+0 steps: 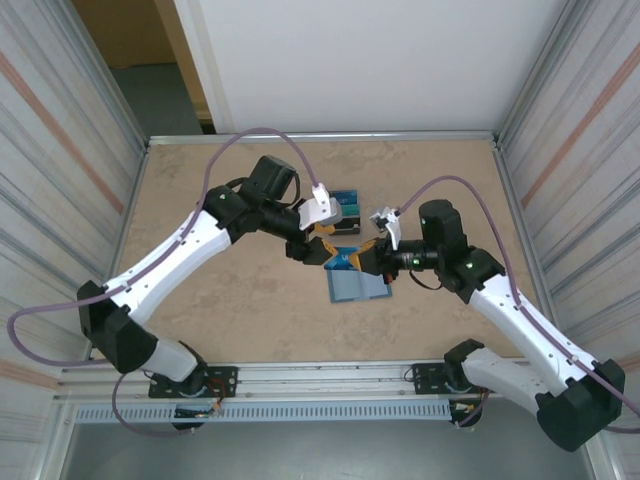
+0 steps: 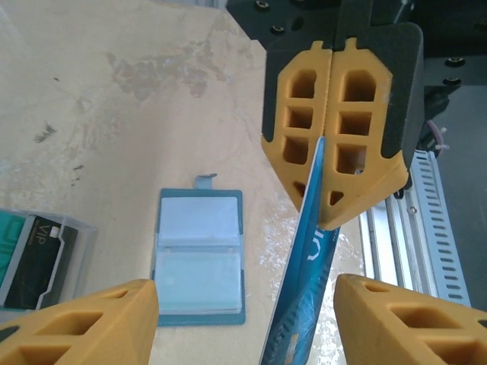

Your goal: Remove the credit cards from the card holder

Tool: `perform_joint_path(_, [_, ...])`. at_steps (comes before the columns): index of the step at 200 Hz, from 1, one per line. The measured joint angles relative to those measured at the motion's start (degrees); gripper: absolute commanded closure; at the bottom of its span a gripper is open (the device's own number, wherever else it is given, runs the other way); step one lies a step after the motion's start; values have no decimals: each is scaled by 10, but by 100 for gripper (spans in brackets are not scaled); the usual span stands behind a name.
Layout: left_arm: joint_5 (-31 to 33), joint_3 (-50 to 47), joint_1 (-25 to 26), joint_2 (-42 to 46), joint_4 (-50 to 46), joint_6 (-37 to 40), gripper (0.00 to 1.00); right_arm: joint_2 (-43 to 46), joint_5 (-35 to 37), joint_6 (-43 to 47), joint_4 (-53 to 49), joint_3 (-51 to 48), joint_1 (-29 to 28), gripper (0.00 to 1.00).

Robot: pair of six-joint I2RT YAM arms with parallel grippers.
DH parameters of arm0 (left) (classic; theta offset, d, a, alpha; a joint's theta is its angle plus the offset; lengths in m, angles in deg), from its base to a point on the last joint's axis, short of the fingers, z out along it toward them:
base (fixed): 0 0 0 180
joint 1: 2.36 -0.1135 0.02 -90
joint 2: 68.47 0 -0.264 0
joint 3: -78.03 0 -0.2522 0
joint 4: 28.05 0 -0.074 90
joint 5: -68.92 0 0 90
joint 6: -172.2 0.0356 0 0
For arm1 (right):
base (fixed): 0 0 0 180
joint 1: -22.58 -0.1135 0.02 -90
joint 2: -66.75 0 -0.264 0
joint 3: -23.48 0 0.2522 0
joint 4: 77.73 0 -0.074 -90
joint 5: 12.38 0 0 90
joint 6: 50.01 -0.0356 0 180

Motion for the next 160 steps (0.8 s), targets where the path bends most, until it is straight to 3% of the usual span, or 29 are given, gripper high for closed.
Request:
perform_joint_path(49, [-23, 10, 0, -25, -36, 38, 49, -5, -8, 4, -8, 4, -2, 100])
perform_joint_path(71, [-33, 13, 0, -35, -51, 53, 64, -6, -11, 6, -9, 4, -2, 100])
perform_joint_path(100, [-56, 30, 0, -54, -74, 69, 100, -11, 0, 13, -11, 7, -1, 100])
perform_joint_path(118, [-58, 34, 0, -58, -87, 70, 100, -21, 7, 17, -17, 10, -1, 71])
perform_joint_path(160, [-32, 36, -11, -71, -61, 70, 100, -26, 50, 18, -28, 15, -1, 25])
